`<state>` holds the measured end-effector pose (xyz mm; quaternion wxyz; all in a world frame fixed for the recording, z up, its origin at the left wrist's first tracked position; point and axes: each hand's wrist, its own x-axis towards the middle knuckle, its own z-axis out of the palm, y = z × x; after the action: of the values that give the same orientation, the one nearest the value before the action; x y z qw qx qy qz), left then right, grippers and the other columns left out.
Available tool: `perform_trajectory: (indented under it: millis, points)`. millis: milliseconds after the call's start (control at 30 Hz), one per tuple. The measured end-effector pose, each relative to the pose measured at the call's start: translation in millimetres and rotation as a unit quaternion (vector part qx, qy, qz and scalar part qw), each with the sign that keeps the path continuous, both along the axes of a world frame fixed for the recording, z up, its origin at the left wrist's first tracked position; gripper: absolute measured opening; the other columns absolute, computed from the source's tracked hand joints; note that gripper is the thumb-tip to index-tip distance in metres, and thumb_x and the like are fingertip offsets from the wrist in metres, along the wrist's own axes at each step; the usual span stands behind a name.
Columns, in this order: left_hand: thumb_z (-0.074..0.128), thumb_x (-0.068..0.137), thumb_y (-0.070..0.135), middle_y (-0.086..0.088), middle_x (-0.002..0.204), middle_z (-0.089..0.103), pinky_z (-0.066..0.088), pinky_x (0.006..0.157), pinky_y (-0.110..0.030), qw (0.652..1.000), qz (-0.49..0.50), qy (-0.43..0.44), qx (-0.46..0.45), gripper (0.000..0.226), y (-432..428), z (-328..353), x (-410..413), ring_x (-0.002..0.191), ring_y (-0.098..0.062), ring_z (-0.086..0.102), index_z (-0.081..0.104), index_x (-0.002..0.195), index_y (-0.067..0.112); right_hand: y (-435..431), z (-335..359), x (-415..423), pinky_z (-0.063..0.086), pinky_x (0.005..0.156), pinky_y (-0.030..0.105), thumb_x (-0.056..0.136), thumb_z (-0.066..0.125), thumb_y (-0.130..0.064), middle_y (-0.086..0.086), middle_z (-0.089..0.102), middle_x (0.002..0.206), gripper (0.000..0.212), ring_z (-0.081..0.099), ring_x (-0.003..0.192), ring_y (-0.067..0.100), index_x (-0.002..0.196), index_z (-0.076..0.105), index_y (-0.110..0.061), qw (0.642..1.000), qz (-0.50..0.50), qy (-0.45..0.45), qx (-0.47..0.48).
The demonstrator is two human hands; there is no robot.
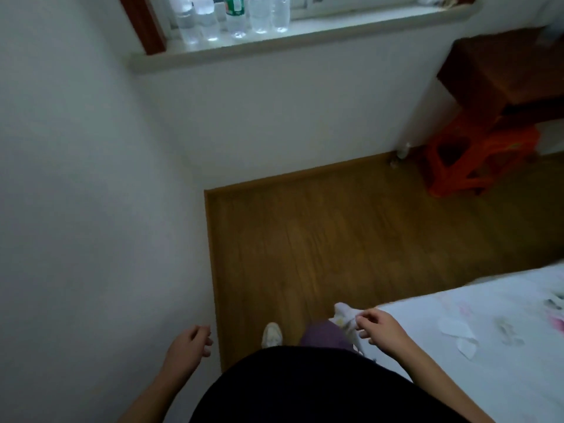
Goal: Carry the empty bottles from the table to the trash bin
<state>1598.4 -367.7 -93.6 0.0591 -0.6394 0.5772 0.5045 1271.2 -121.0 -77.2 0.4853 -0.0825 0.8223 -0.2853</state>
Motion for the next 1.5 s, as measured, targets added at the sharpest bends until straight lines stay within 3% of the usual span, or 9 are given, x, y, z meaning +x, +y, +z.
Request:
perform_trajectory:
  millis: [333,467,600,767,933,1067,1233,1333,1500]
  points:
    - [0.045,0.104,0.036,-0.004,0.095,0.072,0.050,0.067,-0.030,0.974,-0.219,0.051,-0.021,0.028,-140.0,36.4,-253.3,0.086,-0.022,0.070,0.067,0.102,0.018,11.7,-24.0,-86.2,0.050,0.070,0.032,0.097,0.054,-0.018,0.014,0.071,0.095,0.019,0.066,0.078,0.022,0.095,0.067,-0.005,0.976,-0.189,-0.051,0.089]
    - [0.045,0.103,0.037,-0.005,0.095,0.072,0.053,0.070,-0.032,0.967,-0.252,0.024,-0.028,0.028,-170.9,36.2,-327.7,0.085,-0.021,0.070,0.066,0.103,0.019,-20.7,-29.7,-150.0,0.053,0.075,0.032,0.098,0.050,-0.019,0.016,0.069,0.100,0.021,0.068,0.095,0.030,0.097,0.067,-0.007,0.972,-0.207,-0.065,0.091]
    - [0.046,0.103,0.037,-0.007,0.094,0.072,0.053,0.068,-0.032,0.966,-0.256,-0.007,-0.030,0.029,-190.0,40.0,-384.7,0.086,-0.022,0.069,0.066,0.101,0.016,-72.5,-16.9,-228.9,0.054,0.076,0.032,0.097,0.054,-0.022,0.007,0.071,0.095,0.015,0.068,0.088,0.021,0.094,0.067,-0.015,0.979,-0.189,-0.056,0.052]
    - [0.050,0.099,0.045,-0.006,0.089,0.074,0.059,0.080,-0.047,0.962,-0.265,-0.046,-0.032,0.033,-227.5,28.2,-451.0,0.084,-0.026,0.071,0.070,0.096,0.019,-119.4,13.3,-331.6,0.055,0.088,0.039,0.094,0.059,-0.030,0.003,0.074,0.096,0.014,0.069,0.093,0.019,0.098,0.068,-0.021,0.987,-0.158,-0.027,-0.009]
    - [0.053,0.100,0.039,-0.012,0.085,0.074,0.053,0.063,-0.040,0.955,-0.290,-0.055,-0.027,0.034,-244.3,29.4,-548.3,0.074,-0.028,0.069,0.070,0.092,0.011,-124.4,33.7,-409.3,0.055,0.085,0.035,0.095,0.058,-0.033,-0.001,0.073,0.097,0.016,0.069,0.094,0.016,0.104,0.067,-0.024,0.978,-0.203,0.006,-0.044]
    - [0.052,0.101,0.036,-0.014,0.085,0.074,0.047,0.059,-0.033,0.937,-0.345,-0.048,-0.027,0.035,-244.8,16.3,-654.9,0.067,-0.027,0.066,0.069,0.092,0.007,-93.3,25.7,-452.7,0.054,0.083,0.034,0.095,0.057,-0.036,-0.001,0.073,0.095,0.014,0.069,0.091,0.016,0.101,0.066,-0.027,0.964,-0.264,0.013,-0.025]
    - [0.051,0.102,0.037,-0.013,0.091,0.075,0.048,0.057,-0.032,0.914,-0.403,-0.035,0.015,0.032,-209.8,3.2,-794.5,0.073,-0.030,0.069,0.066,0.101,0.009,-34.5,8.6,-473.8,0.056,0.089,0.035,0.096,0.057,-0.032,-0.001,0.071,0.100,0.010,0.069,0.092,0.014,0.097,0.065,-0.026,0.927,-0.373,-0.031,0.015]
    - [0.051,0.102,0.037,-0.012,0.093,0.074,0.048,0.056,-0.031,0.877,-0.478,-0.031,0.040,0.033,-164.0,-5.7,-884.7,0.075,-0.029,0.071,0.065,0.107,0.008,0.8,5.5,-478.7,0.055,0.094,0.038,0.097,0.057,-0.022,0.006,0.071,0.100,0.011,0.069,0.092,0.020,0.094,0.066,-0.019,0.879,-0.474,-0.044,0.034]
    - [0.051,0.100,0.041,-0.008,0.090,0.075,0.054,0.068,-0.038,0.766,-0.642,-0.011,0.036,0.031,-65.4,14.1,-1005.4,0.081,-0.029,0.072,0.068,0.098,0.015,51.1,13.6,-476.2,0.048,0.069,0.025,0.094,0.056,-0.013,0.003,0.069,0.085,0.020,0.067,0.084,0.021,0.079,0.068,-0.012,0.813,-0.578,-0.015,0.063]
